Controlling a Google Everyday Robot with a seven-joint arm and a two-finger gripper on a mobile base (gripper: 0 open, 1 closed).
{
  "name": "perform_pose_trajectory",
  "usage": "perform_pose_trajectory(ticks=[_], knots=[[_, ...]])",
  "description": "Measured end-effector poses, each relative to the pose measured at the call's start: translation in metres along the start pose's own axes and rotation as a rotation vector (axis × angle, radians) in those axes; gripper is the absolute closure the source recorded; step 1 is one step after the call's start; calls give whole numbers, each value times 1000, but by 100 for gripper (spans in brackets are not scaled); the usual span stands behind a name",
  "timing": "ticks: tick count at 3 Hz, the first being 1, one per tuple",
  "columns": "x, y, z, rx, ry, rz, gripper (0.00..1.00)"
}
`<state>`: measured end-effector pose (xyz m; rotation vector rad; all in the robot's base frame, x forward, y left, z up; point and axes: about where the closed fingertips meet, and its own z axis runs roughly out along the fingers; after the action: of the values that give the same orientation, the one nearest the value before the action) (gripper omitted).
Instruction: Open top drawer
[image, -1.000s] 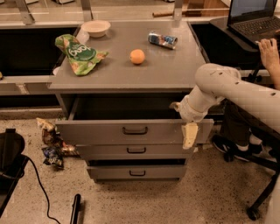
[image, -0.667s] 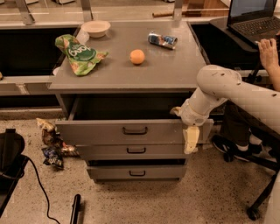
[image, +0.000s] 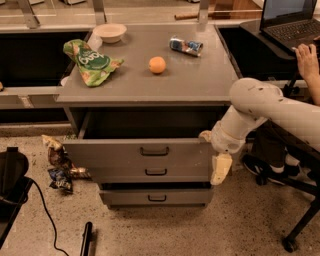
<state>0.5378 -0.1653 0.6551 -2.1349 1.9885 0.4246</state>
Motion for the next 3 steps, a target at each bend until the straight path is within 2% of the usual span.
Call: perform_pose_trajectory(ticks=[1,2,3], knots=[[5,18,-5,-16,6,43,42],[5,18,-6,-17,6,44,66],[9,31,-7,-32,-5,68,89]])
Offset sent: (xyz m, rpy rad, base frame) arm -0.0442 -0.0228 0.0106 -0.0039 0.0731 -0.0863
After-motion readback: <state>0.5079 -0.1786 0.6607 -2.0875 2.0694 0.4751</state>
